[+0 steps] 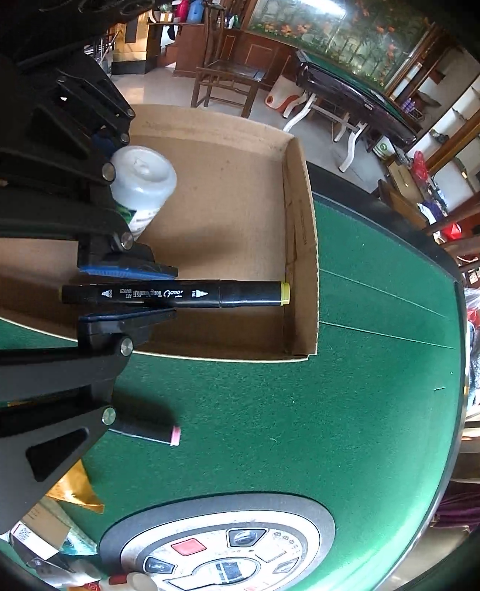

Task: Organize objects
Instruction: 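Lower the white bottle into the box with the left gripper while the right gripper lowers the marker in, then open both grippers and move back toward the pile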

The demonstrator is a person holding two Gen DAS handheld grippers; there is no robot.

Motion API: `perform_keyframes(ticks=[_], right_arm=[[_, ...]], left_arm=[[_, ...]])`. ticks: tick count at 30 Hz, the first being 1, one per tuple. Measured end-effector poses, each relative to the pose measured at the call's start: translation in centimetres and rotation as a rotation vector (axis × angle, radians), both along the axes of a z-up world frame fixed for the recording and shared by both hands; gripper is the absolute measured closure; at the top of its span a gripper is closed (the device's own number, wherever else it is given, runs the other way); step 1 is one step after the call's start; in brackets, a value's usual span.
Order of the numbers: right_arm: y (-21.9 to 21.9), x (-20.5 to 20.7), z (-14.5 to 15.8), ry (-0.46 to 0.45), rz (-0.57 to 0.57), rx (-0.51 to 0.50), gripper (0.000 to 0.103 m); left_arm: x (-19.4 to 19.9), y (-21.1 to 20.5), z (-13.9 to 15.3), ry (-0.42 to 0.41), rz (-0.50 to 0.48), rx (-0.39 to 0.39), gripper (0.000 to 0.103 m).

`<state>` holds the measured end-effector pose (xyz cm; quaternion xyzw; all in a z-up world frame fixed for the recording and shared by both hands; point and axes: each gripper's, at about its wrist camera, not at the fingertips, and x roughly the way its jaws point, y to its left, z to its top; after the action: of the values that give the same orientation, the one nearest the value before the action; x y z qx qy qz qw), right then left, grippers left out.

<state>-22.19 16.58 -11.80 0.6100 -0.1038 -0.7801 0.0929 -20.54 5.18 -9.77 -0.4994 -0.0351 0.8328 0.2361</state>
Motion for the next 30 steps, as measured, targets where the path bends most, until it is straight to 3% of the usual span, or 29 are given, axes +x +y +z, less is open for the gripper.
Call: perform_keyframes(ticks=[11,18,25,30], right_arm=[[1.3,-0.1,0.4,0.036,-0.031,-0.041,0.089],[2.5,1.6,3.3,0.087,-0.036,-0.092,0.089],[5.0,5.4,6.0,0.144,-0.076,-0.167,0.089],[6.9,8.2,6.0,0.149,-0.098,-0.176,0.089]], left_arm=[[-2.4,-0.1,-1.4,-0.066,0.01,0.05,0.069],[-2.7,-0.3,-2.2,-0.105,0.027,0.079,0.066],[-0.8,-1.1,-0.4,-0.078,0.05,0.104,0.067],[1.4,-0.6,1.0,-0.048,0.024,0.105,0.067]])
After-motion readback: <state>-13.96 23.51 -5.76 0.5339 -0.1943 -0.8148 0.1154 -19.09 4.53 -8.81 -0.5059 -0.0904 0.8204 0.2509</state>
